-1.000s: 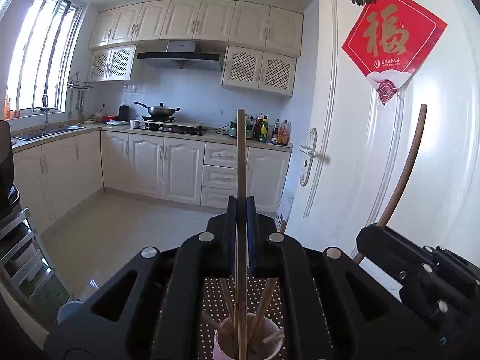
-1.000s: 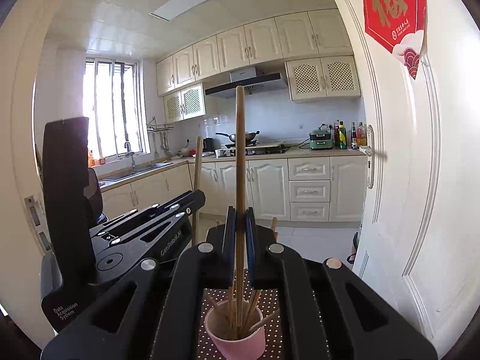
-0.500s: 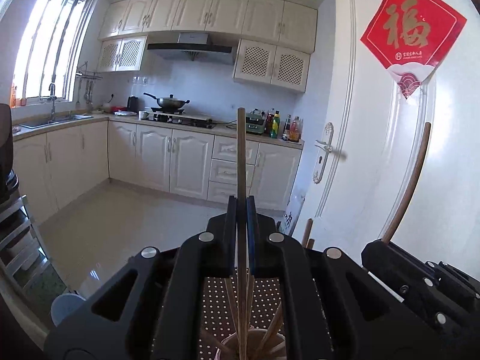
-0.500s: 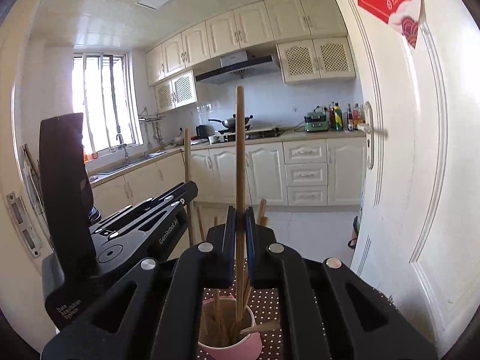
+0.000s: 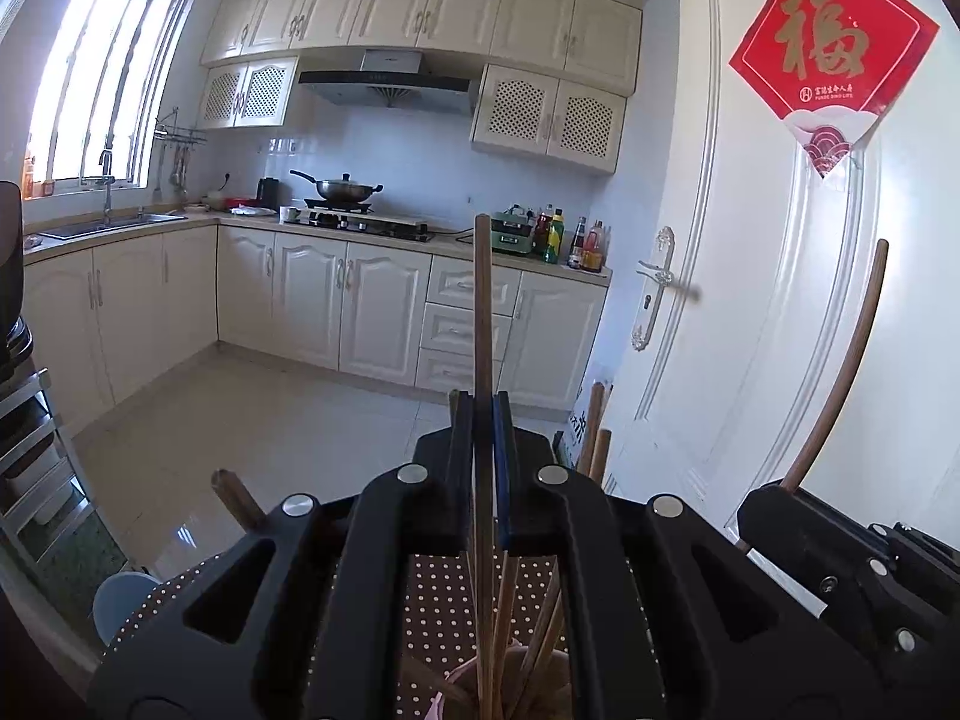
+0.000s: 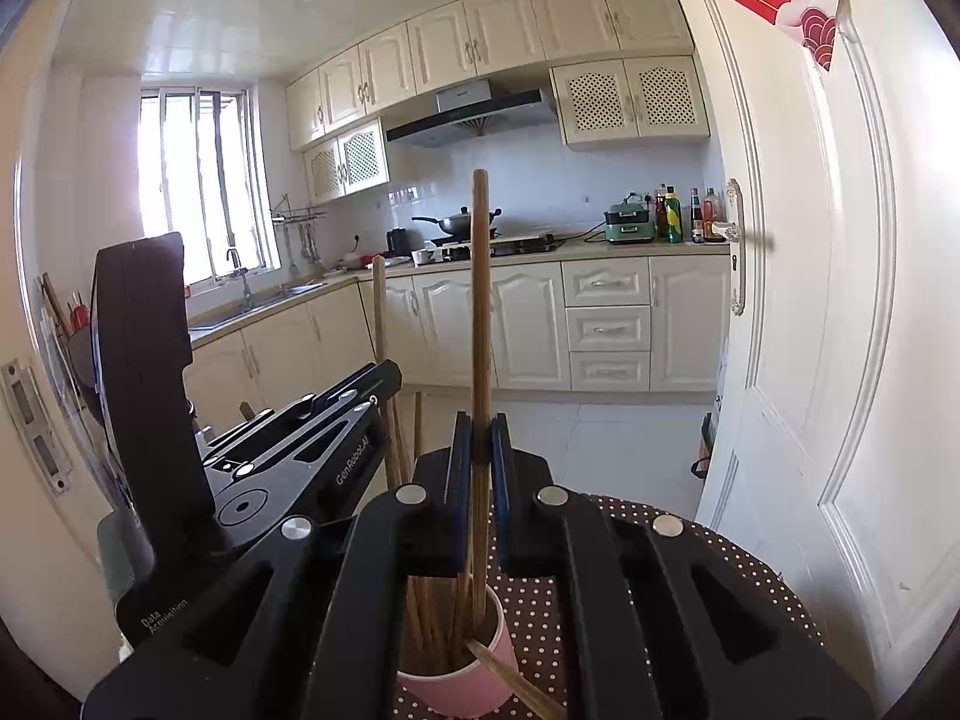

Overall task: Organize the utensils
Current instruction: 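Open the right gripper in the cup while the left gripper releases its chopstick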

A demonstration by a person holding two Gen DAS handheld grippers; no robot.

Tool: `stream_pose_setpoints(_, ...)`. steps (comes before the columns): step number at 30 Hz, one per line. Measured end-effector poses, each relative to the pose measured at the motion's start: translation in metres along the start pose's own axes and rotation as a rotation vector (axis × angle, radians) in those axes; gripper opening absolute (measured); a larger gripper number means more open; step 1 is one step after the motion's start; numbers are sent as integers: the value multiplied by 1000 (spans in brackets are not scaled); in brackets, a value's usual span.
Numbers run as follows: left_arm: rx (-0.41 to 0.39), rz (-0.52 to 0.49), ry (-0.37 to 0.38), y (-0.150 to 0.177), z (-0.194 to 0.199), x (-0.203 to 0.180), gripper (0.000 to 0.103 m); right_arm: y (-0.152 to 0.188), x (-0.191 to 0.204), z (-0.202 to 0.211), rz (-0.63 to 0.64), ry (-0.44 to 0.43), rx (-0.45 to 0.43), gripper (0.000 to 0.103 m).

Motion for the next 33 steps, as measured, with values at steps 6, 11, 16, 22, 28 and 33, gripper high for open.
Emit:
stream_pose_setpoints(6,14,-11,-12,7,4,3,7,-1,4,-1,13,-14,25,6)
stream_pose_setpoints(11,39,-10,5,10,7,4,8,-3,7,-1,30,-14,43,12)
stream_pose_setpoints(16,78,-6,14,9,11,7,8,-4,0,5,17,11,30,39)
stream_pose_setpoints(22,97,-53,24,9,24,2,8,-9,-5,17,30,38,5,57)
stream_pose_setpoints(28,89,-87,-4,13,42,-1,9,-7,-8,27,33,48,2,67)
stream_pose_setpoints(33,45,-76,-8,12,64,2,60,-1,-9,37,37,58,4,72)
Point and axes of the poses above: each gripper's, at about its wrist camera, not at the fingertips, and z roughly against the way its jaws point, x to its left, y to its underside, the point moved 9 cm from there along -z, roughly the way its jaws point, and after that the axes turned 3 degrees about x, right-handed, at the moved point
